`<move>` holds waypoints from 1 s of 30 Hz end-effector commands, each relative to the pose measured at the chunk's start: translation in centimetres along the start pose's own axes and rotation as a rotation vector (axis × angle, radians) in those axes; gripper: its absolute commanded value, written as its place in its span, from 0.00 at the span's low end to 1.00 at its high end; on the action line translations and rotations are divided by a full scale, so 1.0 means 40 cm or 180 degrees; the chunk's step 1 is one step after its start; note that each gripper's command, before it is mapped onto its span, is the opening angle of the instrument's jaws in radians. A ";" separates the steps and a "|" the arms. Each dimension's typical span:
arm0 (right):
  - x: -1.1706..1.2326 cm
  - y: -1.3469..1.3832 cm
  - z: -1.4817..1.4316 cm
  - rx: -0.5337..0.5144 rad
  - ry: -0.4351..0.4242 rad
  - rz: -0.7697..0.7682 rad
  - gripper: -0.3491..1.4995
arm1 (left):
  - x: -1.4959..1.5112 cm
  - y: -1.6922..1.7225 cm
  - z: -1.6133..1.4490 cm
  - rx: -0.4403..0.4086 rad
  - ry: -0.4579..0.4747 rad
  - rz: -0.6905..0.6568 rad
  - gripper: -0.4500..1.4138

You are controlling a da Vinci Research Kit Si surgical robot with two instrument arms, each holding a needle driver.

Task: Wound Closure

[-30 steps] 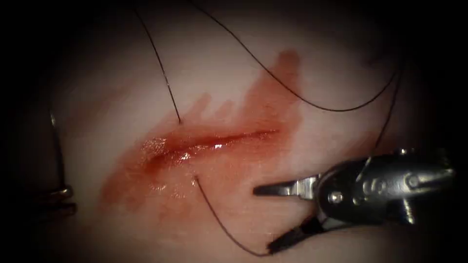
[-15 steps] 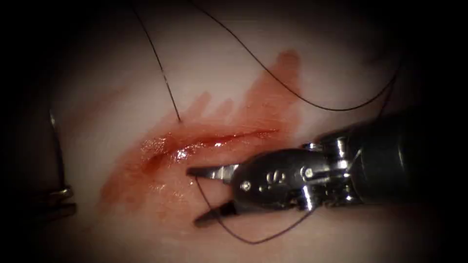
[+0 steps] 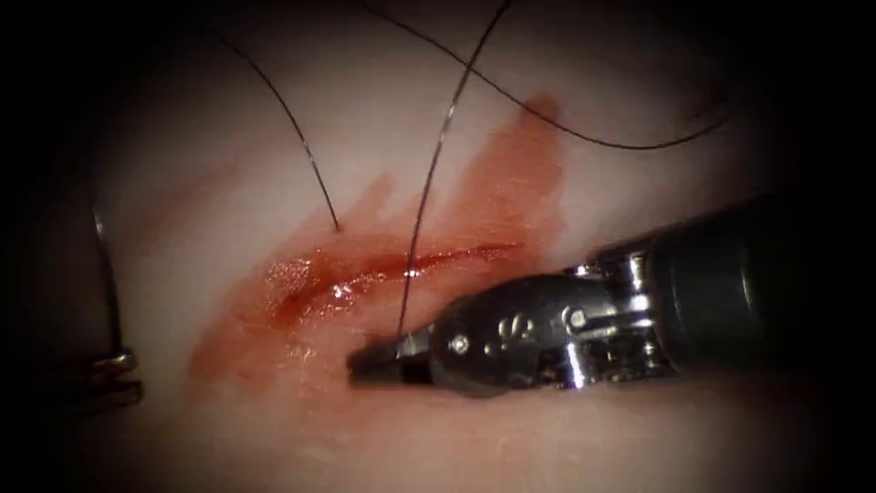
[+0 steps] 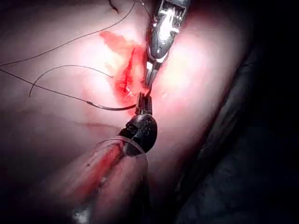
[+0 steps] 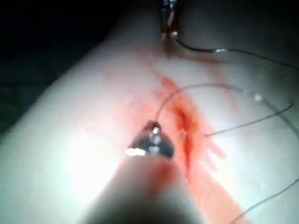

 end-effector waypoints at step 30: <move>0.0126 -0.0193 -0.0155 0.0883 0.0003 -0.0162 0.00 | -0.0008 0.0015 0.0017 -0.0011 -0.0005 -0.0006 0.00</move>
